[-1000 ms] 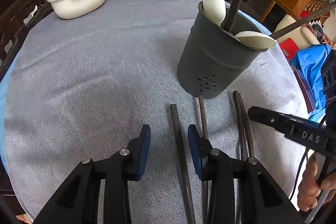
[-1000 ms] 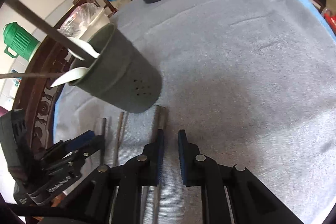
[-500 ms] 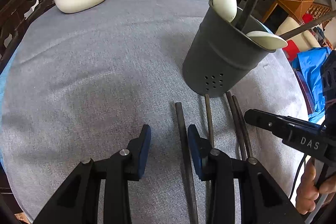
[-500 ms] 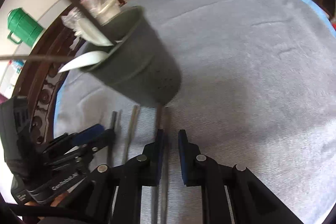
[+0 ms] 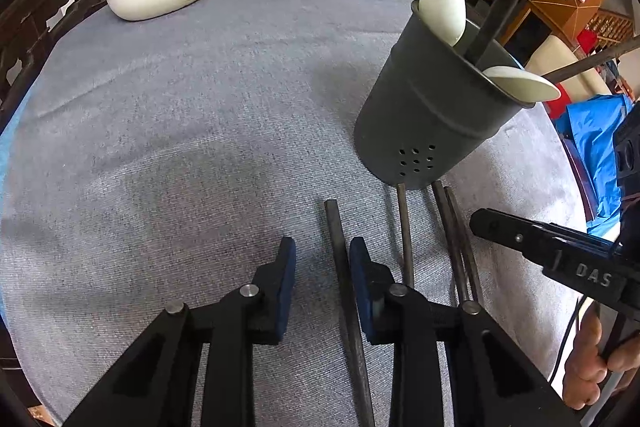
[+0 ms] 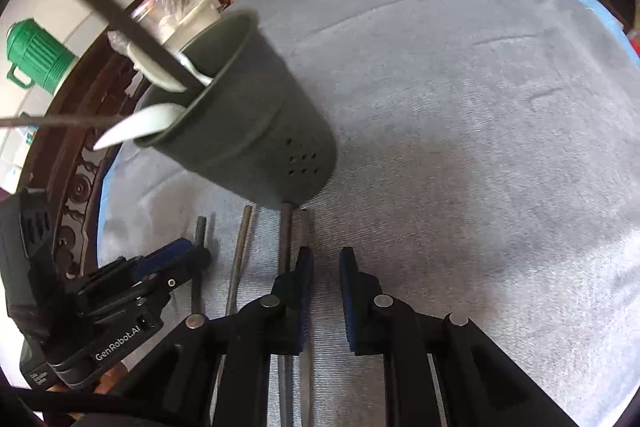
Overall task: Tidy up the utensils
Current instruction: 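Move both tools down toward the remaining chopsticks beside the holder, then close the left tool on a chopstick while the right tool grasps another, then lift both held chopsticks and carry them above the gray holder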
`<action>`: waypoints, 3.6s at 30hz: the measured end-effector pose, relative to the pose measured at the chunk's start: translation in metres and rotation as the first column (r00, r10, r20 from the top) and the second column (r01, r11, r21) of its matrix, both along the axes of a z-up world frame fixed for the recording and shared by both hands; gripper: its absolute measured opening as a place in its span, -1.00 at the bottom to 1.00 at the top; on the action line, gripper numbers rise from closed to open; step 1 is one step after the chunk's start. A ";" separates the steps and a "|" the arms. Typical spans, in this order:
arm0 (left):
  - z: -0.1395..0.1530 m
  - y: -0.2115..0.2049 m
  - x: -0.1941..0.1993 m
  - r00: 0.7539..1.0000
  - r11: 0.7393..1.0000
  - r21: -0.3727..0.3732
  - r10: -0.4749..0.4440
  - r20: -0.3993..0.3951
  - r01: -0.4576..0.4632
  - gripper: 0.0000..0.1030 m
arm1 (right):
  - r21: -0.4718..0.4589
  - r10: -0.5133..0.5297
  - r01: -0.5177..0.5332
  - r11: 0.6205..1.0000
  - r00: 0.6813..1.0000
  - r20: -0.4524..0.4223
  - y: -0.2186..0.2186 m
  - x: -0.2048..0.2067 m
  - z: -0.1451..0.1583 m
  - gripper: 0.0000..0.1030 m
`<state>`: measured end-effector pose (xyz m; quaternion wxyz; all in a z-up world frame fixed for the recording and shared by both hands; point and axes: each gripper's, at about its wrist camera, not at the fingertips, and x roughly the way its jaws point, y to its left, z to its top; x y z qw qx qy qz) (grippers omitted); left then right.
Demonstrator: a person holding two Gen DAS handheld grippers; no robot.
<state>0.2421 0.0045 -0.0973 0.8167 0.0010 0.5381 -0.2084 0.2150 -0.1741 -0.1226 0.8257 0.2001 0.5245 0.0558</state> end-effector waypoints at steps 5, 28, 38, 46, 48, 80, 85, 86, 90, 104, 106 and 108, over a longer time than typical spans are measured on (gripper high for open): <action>0.000 0.002 0.004 1.000 1.000 -0.005 0.002 -0.004 -0.002 -0.44 | 0.010 0.040 -0.040 0.999 0.999 0.006 0.004 -0.003 0.005 -0.70; -0.004 0.001 0.006 1.000 1.000 -0.010 -0.010 -0.008 0.009 -0.79 | -0.100 0.029 -0.032 0.994 0.999 -0.035 0.019 0.026 -0.002 -0.83; 0.027 0.027 -0.009 0.996 0.997 -0.064 0.055 0.070 -0.050 -0.84 | -0.043 -0.011 0.016 0.999 0.995 0.100 -0.002 -0.005 0.028 -0.89; 0.079 0.050 -0.030 0.977 0.990 -0.113 0.106 0.183 -0.086 -0.87 | 0.039 -0.084 0.077 0.996 0.966 0.243 -0.039 -0.038 0.067 -0.89; 0.094 0.055 -0.032 0.971 0.987 -0.129 0.121 0.207 -0.096 -0.87 | 0.063 -0.115 0.101 0.993 0.954 0.276 -0.047 -0.044 0.076 -0.89; 0.251 0.082 -0.022 0.756 0.930 -0.338 0.324 0.569 -0.144 -0.87 | 0.195 -0.453 0.481 0.855 0.510 0.731 -0.078 -0.060 0.222 -0.89; 0.265 0.082 -0.026 0.718 0.909 -0.402 0.355 0.599 -0.114 -0.87 | 0.194 -0.459 0.541 0.819 0.413 0.787 -0.070 -0.058 0.245 -0.89; 0.266 0.081 -0.026 0.715 0.905 -0.412 0.358 0.601 -0.107 -0.87 | 0.193 -0.456 0.547 0.815 0.399 0.795 -0.068 -0.056 0.249 -0.89; 0.264 0.075 -0.023 0.707 0.896 -0.436 0.361 0.608 -0.082 -0.87 | 0.174 -0.429 0.558 0.811 0.366 0.826 -0.053 -0.046 0.259 -0.89; 0.226 0.057 -0.006 0.760 0.902 -0.429 0.314 0.569 -0.051 -0.87 | 0.094 -0.315 0.427 0.899 0.483 0.817 -0.019 -0.008 0.231 -0.89; 0.222 0.056 -0.006 0.767 0.906 -0.420 0.300 0.567 -0.044 -0.87 | 0.079 -0.296 0.408 0.910 0.502 0.813 -0.020 -0.005 0.227 -0.89; 0.219 0.055 -0.005 0.774 0.909 -0.416 0.289 0.563 -0.037 -0.87 | 0.056 -0.268 0.384 0.922 0.526 0.807 -0.018 -0.001 0.223 -0.88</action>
